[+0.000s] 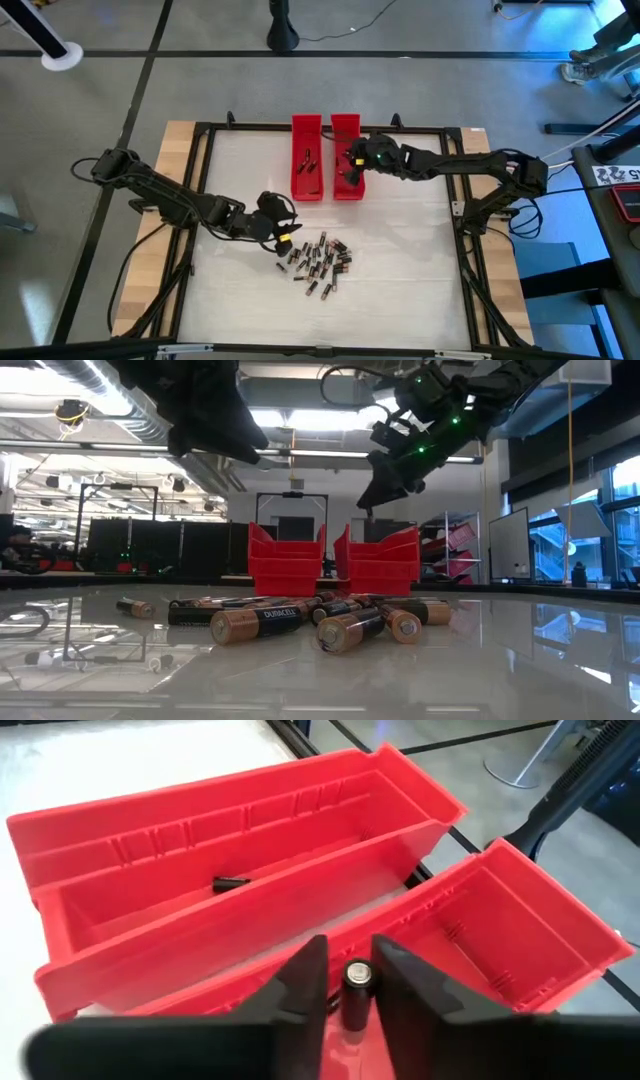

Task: Sort batteries
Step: Put the small black battery into the right red bin, then put the large black battery into the left red bin

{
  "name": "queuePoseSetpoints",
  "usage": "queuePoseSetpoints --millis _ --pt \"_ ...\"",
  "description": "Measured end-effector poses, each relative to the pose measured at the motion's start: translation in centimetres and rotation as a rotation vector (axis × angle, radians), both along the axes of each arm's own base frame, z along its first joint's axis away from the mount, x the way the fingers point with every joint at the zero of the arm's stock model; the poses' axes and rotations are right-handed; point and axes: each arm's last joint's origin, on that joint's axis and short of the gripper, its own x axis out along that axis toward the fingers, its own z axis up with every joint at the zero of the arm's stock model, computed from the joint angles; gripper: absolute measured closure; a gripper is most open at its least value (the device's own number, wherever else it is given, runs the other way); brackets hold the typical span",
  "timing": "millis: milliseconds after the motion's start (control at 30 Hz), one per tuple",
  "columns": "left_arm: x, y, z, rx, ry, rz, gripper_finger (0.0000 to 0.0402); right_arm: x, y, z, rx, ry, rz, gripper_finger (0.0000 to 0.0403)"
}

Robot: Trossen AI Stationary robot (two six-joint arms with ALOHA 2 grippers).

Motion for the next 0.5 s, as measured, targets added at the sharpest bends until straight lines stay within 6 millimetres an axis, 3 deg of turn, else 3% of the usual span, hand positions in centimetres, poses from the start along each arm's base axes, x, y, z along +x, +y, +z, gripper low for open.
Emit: queuePoseSetpoints --millis 233,500 --pt "0.00 -0.02 -0.01 -0.073 -0.024 0.041 0.0261 -0.20 0.09 -0.36 0.011 0.044 0.001 0.0255" --pt "-0.09 -0.22 -0.04 -0.065 -0.016 0.028 0.0261 -0.40 0.09 -0.23 -0.035 0.079 0.005 0.0226"
